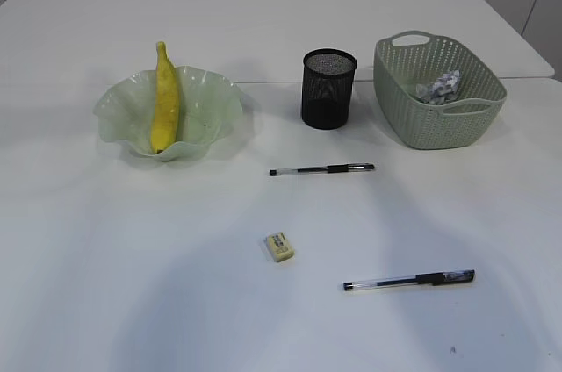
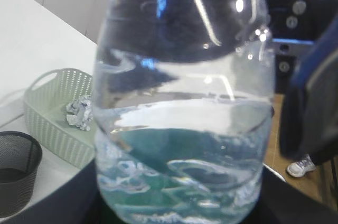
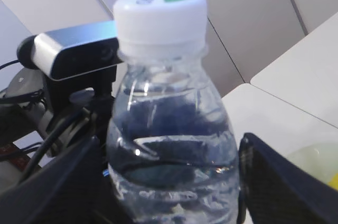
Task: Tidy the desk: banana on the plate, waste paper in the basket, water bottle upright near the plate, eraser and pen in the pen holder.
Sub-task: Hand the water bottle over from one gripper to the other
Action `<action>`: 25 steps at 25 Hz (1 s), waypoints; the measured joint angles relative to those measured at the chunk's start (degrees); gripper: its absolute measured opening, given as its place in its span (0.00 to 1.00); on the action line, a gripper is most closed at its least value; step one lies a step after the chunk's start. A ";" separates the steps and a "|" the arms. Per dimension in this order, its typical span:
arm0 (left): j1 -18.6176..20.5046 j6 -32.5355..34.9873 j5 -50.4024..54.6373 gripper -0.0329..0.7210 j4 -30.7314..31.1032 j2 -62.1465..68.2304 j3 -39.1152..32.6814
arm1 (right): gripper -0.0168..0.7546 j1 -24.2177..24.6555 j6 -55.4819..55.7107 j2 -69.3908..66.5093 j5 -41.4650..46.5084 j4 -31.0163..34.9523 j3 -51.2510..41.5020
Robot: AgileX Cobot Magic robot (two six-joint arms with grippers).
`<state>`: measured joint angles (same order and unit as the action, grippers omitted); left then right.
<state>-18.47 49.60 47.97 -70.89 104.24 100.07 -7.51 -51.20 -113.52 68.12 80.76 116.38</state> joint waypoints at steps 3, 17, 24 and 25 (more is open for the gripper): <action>0.00 0.00 -1.12 0.55 0.00 0.03 0.00 | 0.78 0.00 0.48 0.00 0.00 -1.58 0.00; 0.00 -0.07 -1.47 0.55 0.62 0.03 0.00 | 0.78 -0.10 1.72 0.00 -1.77 -1.00 0.00; 0.00 -0.12 -1.24 0.55 0.88 0.03 0.00 | 0.79 -0.10 2.33 0.00 -3.37 -0.93 0.00; 0.00 -0.12 -1.24 0.55 0.88 0.03 0.00 | 0.78 -0.10 2.55 0.00 -3.50 -1.14 0.00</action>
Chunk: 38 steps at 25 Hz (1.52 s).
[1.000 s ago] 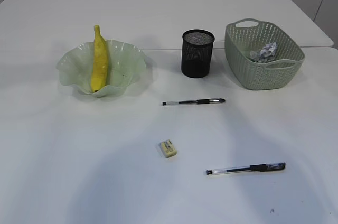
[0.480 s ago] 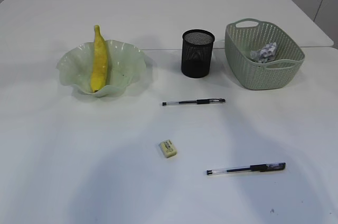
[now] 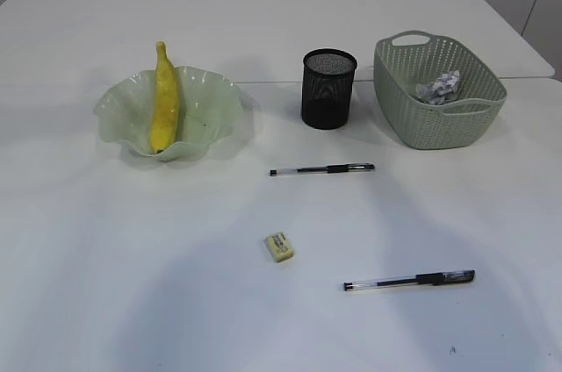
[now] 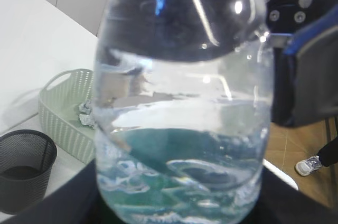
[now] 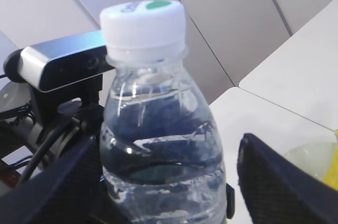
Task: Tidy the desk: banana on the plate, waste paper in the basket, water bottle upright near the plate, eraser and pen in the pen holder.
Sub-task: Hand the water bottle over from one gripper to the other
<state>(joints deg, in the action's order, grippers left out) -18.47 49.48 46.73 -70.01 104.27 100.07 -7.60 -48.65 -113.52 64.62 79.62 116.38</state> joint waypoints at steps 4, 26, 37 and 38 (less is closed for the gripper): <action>0.00 -0.09 -0.20 0.55 1.14 0.09 0.00 | 0.78 0.00 0.97 0.00 -0.80 -2.01 0.22; 0.10 -0.46 -2.77 0.55 4.81 0.52 0.00 | 0.78 -0.24 2.19 0.10 -4.44 -5.93 0.48; 0.68 -0.46 -2.66 0.55 4.81 0.52 0.00 | 0.79 -0.24 3.90 0.10 -4.34 -6.44 0.48; 0.68 -0.46 -2.66 0.55 4.81 0.52 0.00 | 0.79 -0.24 4.33 0.10 -4.26 -6.49 0.48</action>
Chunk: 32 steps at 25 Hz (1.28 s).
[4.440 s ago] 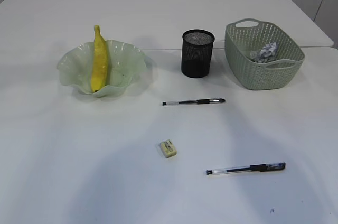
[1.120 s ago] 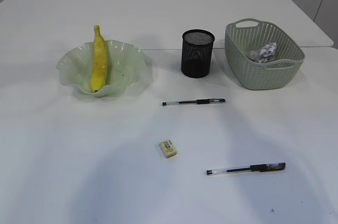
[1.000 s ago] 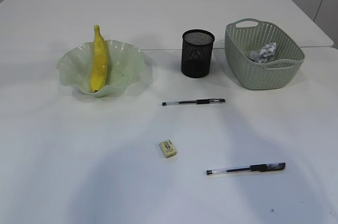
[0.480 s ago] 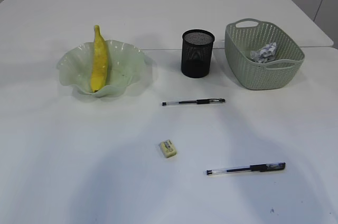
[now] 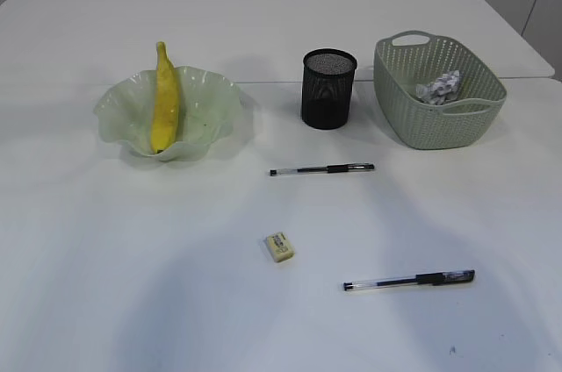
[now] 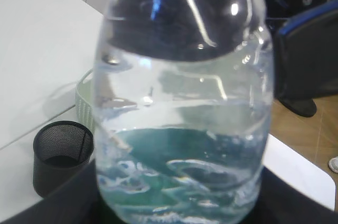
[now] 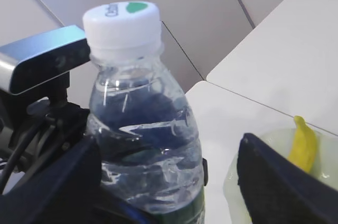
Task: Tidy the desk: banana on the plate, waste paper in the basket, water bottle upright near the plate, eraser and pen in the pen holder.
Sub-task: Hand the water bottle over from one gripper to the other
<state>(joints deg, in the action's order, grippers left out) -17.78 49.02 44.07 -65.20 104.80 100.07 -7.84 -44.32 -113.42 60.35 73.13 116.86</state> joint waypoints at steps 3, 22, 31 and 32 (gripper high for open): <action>0.00 0.00 0.00 0.55 0.40 0.00 0.00 | 0.79 0.00 0.44 0.00 0.68 0.14 0.00; 0.00 0.00 0.00 0.55 1.18 0.00 0.00 | 0.79 0.00 8.48 0.00 2.23 -12.31 7.14; 0.00 0.00 -0.11 0.55 1.75 0.00 0.00 | 0.79 0.00 9.85 0.00 -2.87 -20.20 7.14; 0.00 0.00 -0.22 0.55 2.00 0.00 0.00 | 0.78 0.00 9.85 0.00 -3.34 -20.20 7.14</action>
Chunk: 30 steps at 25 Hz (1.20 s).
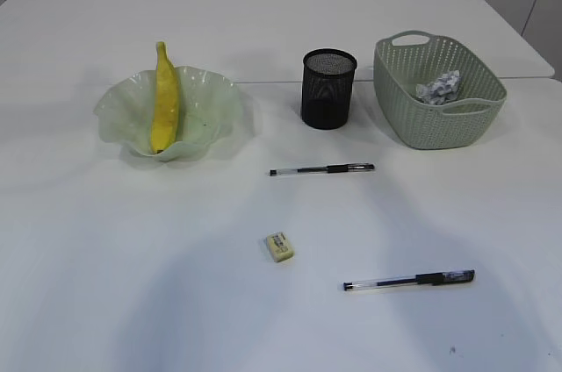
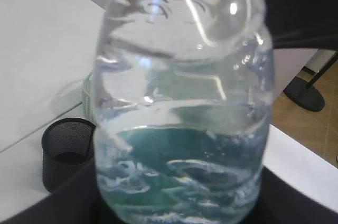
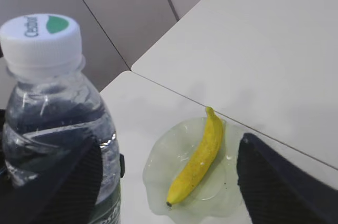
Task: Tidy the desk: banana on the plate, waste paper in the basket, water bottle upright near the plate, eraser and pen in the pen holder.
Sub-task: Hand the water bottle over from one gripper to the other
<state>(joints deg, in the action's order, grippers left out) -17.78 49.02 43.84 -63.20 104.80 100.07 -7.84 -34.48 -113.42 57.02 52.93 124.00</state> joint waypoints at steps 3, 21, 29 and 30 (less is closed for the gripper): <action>0.14 0.00 -1.22 0.55 1.70 0.00 0.00 | 0.78 0.00 0.00 0.00 -2.02 0.00 0.00; 4.05 0.00 -2.70 0.55 2.46 0.00 0.00 | 0.51 0.00 0.11 0.00 -10.19 -0.13 0.00; 4.05 0.00 -2.70 0.55 2.46 0.00 0.00 | 0.51 0.00 0.11 -0.12 -16.14 -0.07 0.00; 4.05 0.00 -2.70 0.55 2.46 0.00 0.00 | 0.51 0.00 0.11 -0.11 -16.13 -0.99 0.00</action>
<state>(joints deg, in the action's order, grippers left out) -13.73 49.02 41.15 -60.74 104.80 100.07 -7.84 -34.37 -113.53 40.89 51.93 124.00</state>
